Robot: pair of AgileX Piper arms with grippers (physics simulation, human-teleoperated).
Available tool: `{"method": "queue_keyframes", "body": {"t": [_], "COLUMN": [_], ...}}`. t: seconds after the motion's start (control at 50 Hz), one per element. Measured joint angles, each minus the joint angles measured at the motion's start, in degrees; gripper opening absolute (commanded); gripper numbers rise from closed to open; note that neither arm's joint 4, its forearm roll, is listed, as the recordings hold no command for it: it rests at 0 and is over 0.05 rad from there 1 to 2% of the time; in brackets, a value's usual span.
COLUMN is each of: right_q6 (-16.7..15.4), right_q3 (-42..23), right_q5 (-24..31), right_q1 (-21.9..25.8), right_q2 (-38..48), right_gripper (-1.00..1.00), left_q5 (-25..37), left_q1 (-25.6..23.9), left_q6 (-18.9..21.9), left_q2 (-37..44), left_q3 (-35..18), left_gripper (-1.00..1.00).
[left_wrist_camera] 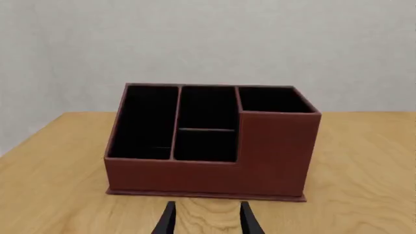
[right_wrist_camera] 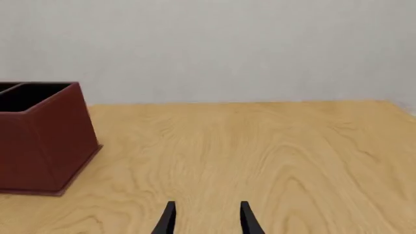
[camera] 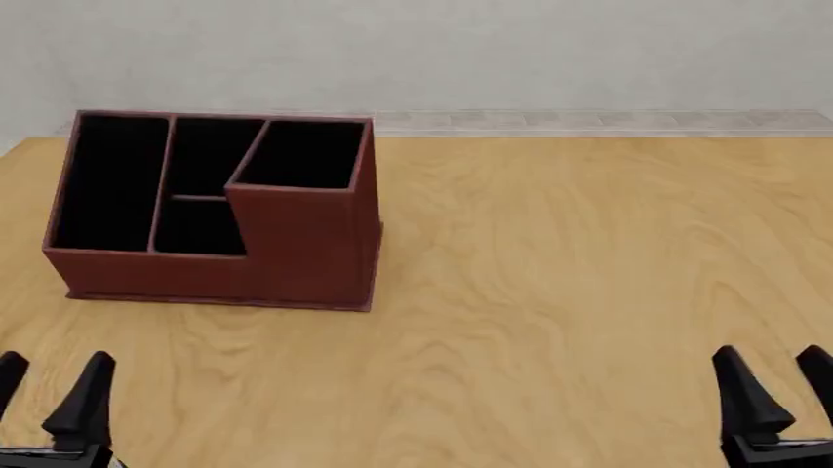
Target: Pick up the book and place it in the left compartment of the caddy.
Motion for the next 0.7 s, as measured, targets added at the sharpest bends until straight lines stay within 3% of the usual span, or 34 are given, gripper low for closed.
{"method": "queue_keyframes", "body": {"t": [0.4,0.7], "right_q6": [-1.7,-1.4], "right_q3": [2.6,2.9], "right_q5": [-2.6,-2.8], "right_q1": [-0.6,-0.8], "right_q2": [-2.3,-2.6], "right_gripper": [1.0,1.0], "left_q5": [0.5,5.6], "left_q1": [-1.0,-2.3], "left_q6": [1.1,2.4], "left_q2": [0.0,2.3], "left_q3": [-0.8,-3.3], "left_gripper": [1.0,1.0]}}
